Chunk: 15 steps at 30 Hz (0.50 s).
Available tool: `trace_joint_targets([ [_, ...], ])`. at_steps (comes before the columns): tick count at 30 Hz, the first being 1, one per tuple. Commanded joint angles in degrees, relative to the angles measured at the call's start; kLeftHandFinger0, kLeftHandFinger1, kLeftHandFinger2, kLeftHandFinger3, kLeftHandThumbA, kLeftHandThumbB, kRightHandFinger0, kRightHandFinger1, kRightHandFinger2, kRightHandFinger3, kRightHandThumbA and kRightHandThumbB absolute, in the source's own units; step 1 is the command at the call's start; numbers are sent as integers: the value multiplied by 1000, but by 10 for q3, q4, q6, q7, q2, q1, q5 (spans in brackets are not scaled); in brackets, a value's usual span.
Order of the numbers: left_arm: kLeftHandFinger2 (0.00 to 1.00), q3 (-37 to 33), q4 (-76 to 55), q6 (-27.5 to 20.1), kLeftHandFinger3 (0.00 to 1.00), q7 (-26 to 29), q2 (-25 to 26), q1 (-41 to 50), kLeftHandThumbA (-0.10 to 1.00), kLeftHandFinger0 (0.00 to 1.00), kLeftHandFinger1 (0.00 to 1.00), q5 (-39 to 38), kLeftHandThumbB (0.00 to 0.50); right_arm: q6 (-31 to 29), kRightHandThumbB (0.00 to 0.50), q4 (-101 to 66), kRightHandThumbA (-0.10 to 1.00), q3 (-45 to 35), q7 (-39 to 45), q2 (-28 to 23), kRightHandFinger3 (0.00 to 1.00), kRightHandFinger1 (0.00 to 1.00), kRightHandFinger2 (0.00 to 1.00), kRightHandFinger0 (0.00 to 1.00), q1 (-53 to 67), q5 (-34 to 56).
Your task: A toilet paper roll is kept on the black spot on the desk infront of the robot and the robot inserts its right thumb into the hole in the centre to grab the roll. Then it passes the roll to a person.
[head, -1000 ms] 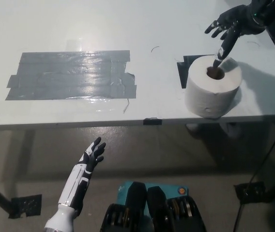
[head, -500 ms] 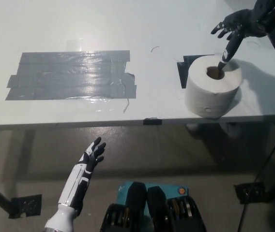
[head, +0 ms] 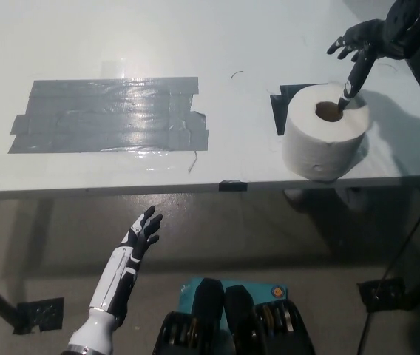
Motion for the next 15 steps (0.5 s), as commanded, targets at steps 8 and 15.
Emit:
trace_joint_targets([
  [8, 1000, -2, -13, -8, 1000, -7, 4, -16, 1000, 1000, 1000, 1, 227, -9, 434, 9, 1000, -16, -44, 8, 1000, 1000, 1000, 1000, -20, -9],
  [15, 1000, -2, -13, -6, 1000, -4, 4, -16, 1000, 1000, 1000, 6, 226, -5, 422, 10, 977, -22, -47, 14, 1000, 1000, 1000, 1000, -18, -11],
])
